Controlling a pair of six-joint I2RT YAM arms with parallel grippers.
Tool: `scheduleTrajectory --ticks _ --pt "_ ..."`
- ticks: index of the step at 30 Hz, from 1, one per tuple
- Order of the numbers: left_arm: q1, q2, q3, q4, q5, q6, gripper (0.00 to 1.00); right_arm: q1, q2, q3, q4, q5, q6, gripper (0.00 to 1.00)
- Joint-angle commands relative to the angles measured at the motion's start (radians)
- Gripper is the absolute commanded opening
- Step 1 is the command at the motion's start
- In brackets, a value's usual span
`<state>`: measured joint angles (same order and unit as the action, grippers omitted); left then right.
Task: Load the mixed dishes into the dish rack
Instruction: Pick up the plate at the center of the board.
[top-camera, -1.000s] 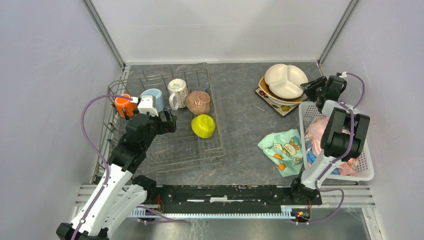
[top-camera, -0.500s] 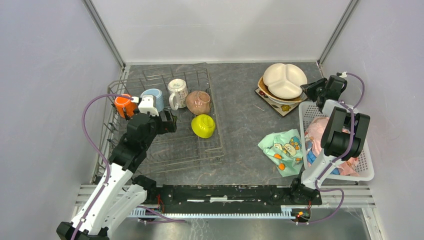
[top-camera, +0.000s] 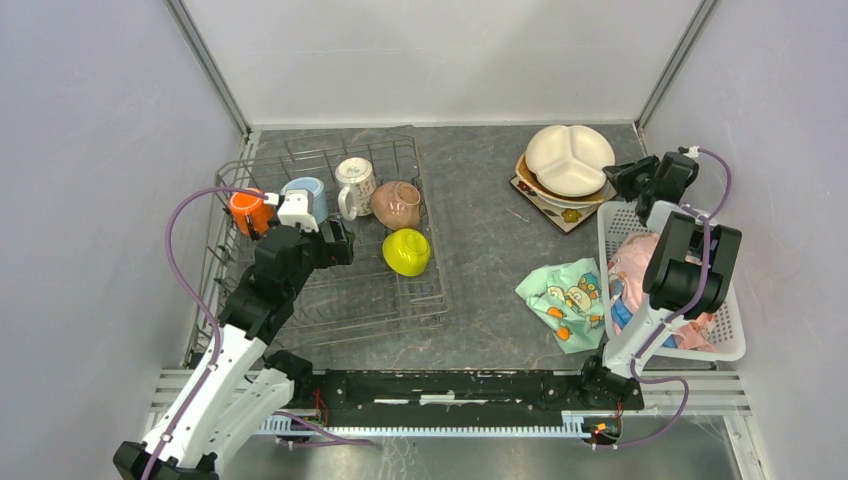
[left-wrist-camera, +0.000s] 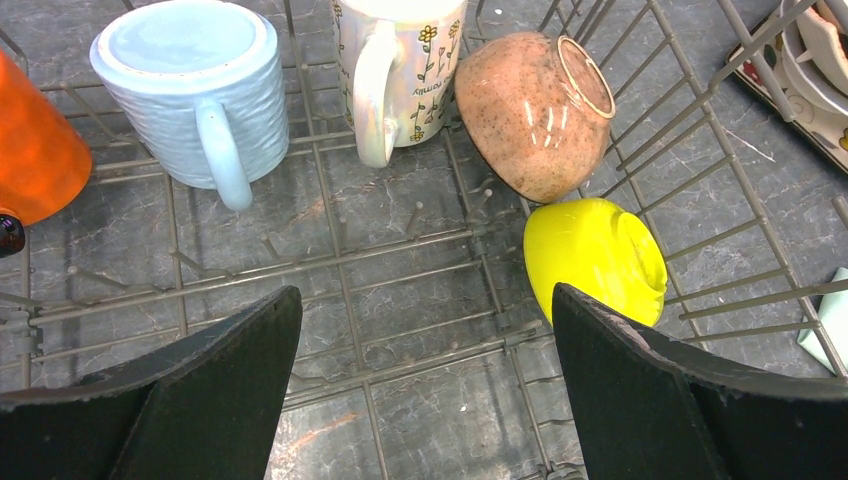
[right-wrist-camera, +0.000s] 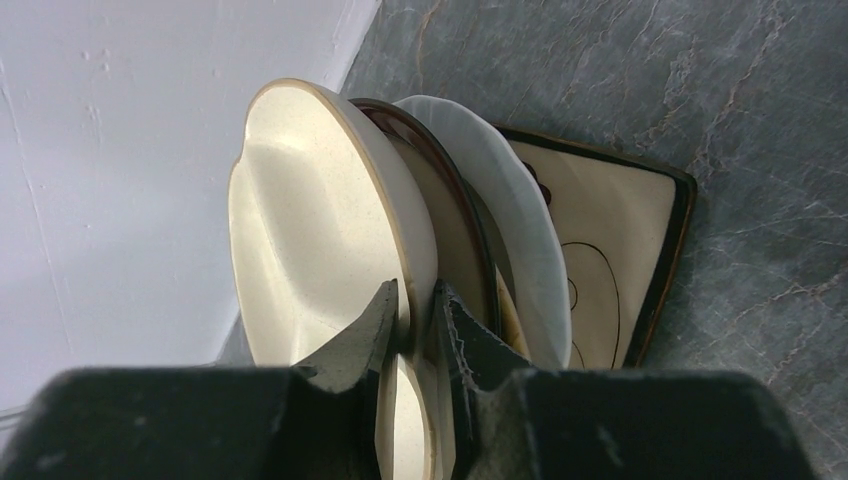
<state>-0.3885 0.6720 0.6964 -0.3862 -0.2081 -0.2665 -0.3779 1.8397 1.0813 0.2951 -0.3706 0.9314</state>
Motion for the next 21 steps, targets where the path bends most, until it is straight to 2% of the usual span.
scheduleTrajectory --ticks 1,6,7,9,12,17,21 --pt "0.001 0.002 0.003 0.047 -0.013 0.032 1.0 0.01 -0.009 0.014 0.119 -0.107 0.03 0.0" --pt "0.002 0.0 0.002 0.045 -0.01 0.033 1.0 0.005 -0.002 0.036 0.085 -0.137 -0.045 0.01" --pt "0.001 0.0 0.002 0.046 -0.008 0.033 1.0 0.005 0.0 0.038 0.083 -0.145 -0.057 0.05" --pt "0.001 0.0 0.0 0.046 -0.006 0.033 1.0 0.005 0.006 0.054 0.036 -0.149 -0.091 0.18" --pt "0.001 0.0 0.002 0.047 -0.002 0.033 1.0 0.005 0.01 0.103 -0.122 -0.115 -0.171 0.32" --pt "0.002 -0.008 0.002 0.048 0.001 0.033 1.0 0.005 -0.016 0.157 -0.277 -0.059 -0.298 0.43" --pt "0.002 -0.011 0.001 0.049 0.007 0.033 1.0 0.004 -0.019 0.182 -0.34 -0.061 -0.337 0.45"
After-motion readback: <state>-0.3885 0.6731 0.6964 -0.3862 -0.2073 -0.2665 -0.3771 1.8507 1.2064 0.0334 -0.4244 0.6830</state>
